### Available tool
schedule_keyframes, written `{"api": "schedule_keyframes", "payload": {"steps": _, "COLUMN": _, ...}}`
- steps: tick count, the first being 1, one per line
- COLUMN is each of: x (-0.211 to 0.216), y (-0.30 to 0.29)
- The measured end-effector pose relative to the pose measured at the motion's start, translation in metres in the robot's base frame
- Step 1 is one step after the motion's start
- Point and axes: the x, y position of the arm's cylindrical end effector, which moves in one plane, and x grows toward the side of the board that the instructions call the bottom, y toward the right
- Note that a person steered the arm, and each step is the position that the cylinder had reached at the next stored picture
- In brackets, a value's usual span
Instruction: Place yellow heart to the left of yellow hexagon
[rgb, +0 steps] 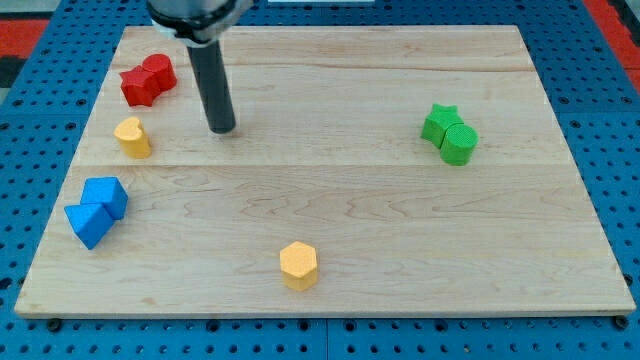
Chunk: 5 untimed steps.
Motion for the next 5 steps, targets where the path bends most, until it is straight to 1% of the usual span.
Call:
{"api": "schedule_keyframes", "payload": {"steps": 1, "x": -0.001, "y": -0.061}}
{"api": "schedule_keyframes", "payload": {"steps": 2, "x": -0.001, "y": -0.102}}
{"api": "schedule_keyframes", "payload": {"steps": 3, "x": 0.024, "y": -0.111}}
{"api": "schedule_keyframes", "payload": {"steps": 5, "x": 0.048, "y": -0.141}}
